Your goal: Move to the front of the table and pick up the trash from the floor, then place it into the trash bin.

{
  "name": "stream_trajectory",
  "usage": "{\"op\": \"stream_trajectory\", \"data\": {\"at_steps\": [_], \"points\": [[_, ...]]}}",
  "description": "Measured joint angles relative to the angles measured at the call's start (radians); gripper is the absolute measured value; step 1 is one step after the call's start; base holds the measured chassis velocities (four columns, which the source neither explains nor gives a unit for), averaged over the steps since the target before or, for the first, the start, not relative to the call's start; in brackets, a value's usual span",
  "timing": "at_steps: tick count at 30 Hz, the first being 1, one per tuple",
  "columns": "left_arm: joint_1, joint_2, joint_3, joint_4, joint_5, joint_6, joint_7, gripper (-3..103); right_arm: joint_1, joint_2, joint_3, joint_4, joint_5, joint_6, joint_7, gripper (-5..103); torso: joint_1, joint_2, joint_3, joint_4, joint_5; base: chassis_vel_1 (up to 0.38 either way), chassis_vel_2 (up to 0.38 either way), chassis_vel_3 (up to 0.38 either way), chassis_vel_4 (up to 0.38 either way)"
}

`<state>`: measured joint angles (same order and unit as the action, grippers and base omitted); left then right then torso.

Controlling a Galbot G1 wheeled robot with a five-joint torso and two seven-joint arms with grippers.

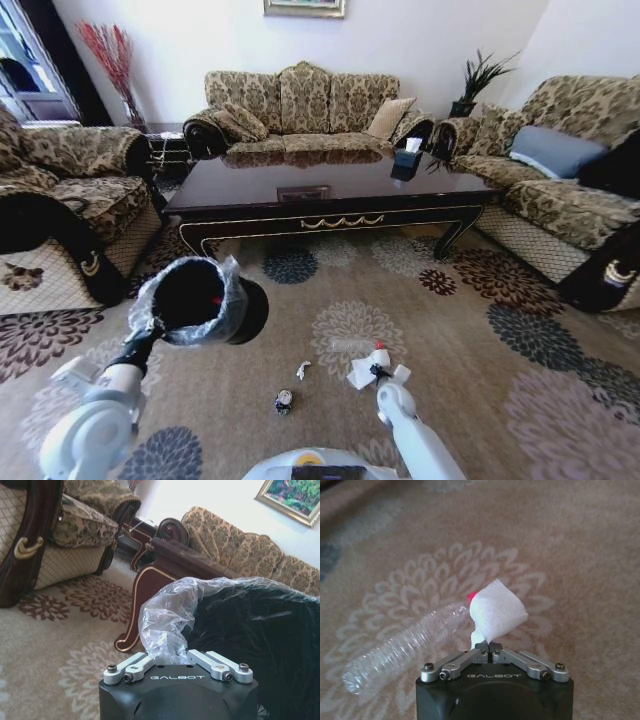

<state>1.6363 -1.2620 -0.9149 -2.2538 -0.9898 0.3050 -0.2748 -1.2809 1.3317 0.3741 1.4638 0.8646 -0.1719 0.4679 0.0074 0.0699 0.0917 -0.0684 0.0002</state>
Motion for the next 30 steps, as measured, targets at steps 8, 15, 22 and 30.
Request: {"op": "stream_trajectory", "data": {"at_steps": [8, 15, 22, 30], "points": [[-0.005, 0.031, 0.087, 0.083, 0.064, -0.037, 0.018, 3, -0.117, -0.051, 0.029, 0.310, 0.020, 0.063, -0.006, 0, 0.000, 0.000, 0.000, 0.0001, -0.0002, 0.000, 0.000, 0.000, 0.000], [-0.019, 0.061, 0.206, 0.130, 0.148, -0.053, 0.020, 3, -0.131, -0.180, -0.015, 0.493, -0.008, 0.213, -0.112, 0, 0.000, 0.000, 0.000, 0.0002, -0.0006, 0.000, 0.000, 0.000, 0.000], [-0.056, 0.104, 0.342, 0.160, 0.176, -0.035, -0.005, 3, -0.051, -0.413, -0.088, 0.644, -0.040, 0.366, -0.252, 0, 0.000, 0.000, 0.000, 0.0001, 0.0003, 0.000, 0.000, 0.000, 0.000], [-0.103, 0.155, 0.442, 0.186, 0.165, -0.017, -0.013, 3, 0.101, -0.665, -0.160, 0.713, -0.015, 0.440, -0.377, 0, 0.000, 0.000, 0.000, 0.0002, 0.0001, 0.000, 0.000, 0.000, 0.000]]}}
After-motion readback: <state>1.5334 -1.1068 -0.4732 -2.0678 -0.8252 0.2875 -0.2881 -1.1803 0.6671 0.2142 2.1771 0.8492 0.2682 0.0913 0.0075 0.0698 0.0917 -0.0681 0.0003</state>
